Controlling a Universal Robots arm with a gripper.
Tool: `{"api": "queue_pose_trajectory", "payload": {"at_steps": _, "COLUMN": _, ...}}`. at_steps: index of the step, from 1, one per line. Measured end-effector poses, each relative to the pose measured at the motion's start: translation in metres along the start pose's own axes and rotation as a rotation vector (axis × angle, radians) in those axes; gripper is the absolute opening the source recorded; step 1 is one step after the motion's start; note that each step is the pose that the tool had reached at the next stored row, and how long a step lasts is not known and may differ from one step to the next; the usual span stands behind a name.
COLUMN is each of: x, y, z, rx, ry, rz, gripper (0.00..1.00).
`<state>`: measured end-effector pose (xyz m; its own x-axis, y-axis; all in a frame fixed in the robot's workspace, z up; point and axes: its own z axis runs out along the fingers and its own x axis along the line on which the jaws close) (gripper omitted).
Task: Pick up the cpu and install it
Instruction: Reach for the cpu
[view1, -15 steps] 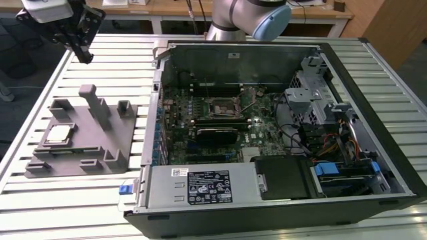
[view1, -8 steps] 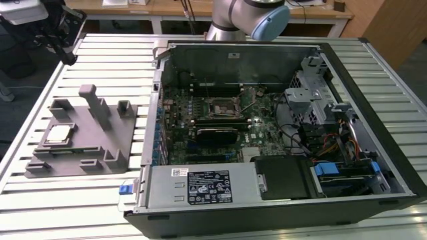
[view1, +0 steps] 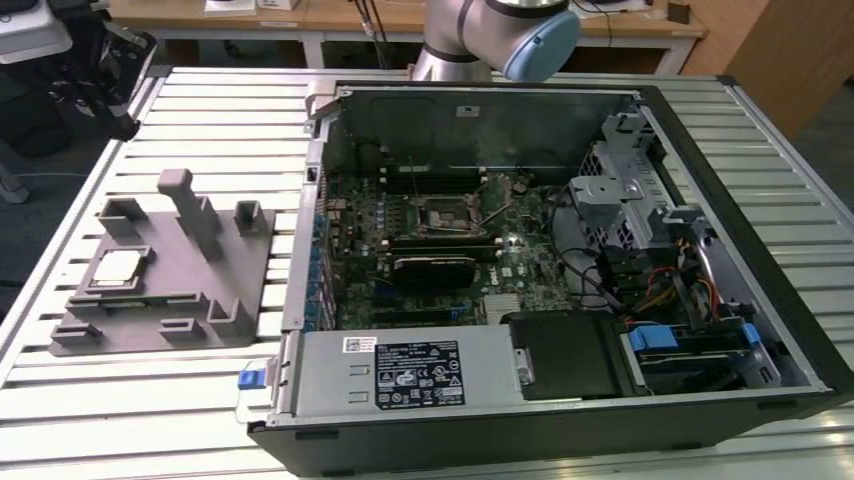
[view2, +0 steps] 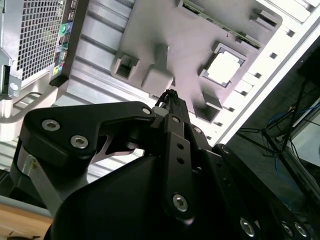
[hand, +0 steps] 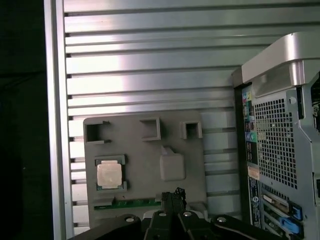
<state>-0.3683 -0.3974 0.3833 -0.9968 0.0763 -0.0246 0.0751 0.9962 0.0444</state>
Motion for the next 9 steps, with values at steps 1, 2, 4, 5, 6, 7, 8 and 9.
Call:
{"api": "queue_pose_trajectory", "payload": {"at_steps": 1, "x": 0.0033, "y": -0.0004, "z": 0.0004, "rx": -0.0001, "ry": 0.0000, "rz": 0.000, "gripper": 0.11}}
{"api": "queue_pose_trajectory", "payload": {"at_steps": 2, "x": 0.0071, "y": -0.0007, "z": 0.0008, "rx": 0.0000, "ry": 0.0000, "rz": 0.000, "gripper": 0.11}}
{"api": "queue_pose_trajectory", "payload": {"at_steps": 4, "x": 0.0150, "y": -0.0013, "z": 0.0011, "rx": 0.0001, "ry": 0.0002, "rz": 0.000, "gripper": 0.11}}
{"api": "queue_pose_trajectory", "payload": {"at_steps": 5, "x": 0.0187, "y": -0.0016, "z": 0.0012, "rx": 0.0000, "ry": 0.0001, "rz": 0.000, "gripper": 0.11}}
{"api": "queue_pose_trajectory", "payload": {"at_steps": 6, "x": 0.0219, "y": -0.0019, "z": 0.0012, "rx": 0.0000, "ry": 0.0000, "rz": 0.000, "gripper": 0.11}}
{"api": "queue_pose_trajectory", "payload": {"at_steps": 7, "x": 0.0252, "y": -0.0021, "z": 0.0011, "rx": 0.0001, "ry": 0.0001, "rz": 0.000, "gripper": 0.11}}
{"api": "queue_pose_trajectory", "payload": {"at_steps": 8, "x": 0.0284, "y": -0.0023, "z": 0.0011, "rx": 0.0000, "ry": 0.0001, "rz": 0.000, "gripper": 0.11}}
{"api": "queue_pose_trajectory", "payload": {"at_steps": 9, "x": 0.0310, "y": -0.0025, "z": 0.0010, "rx": 0.0001, "ry": 0.0002, "rz": 0.000, "gripper": 0.11}}
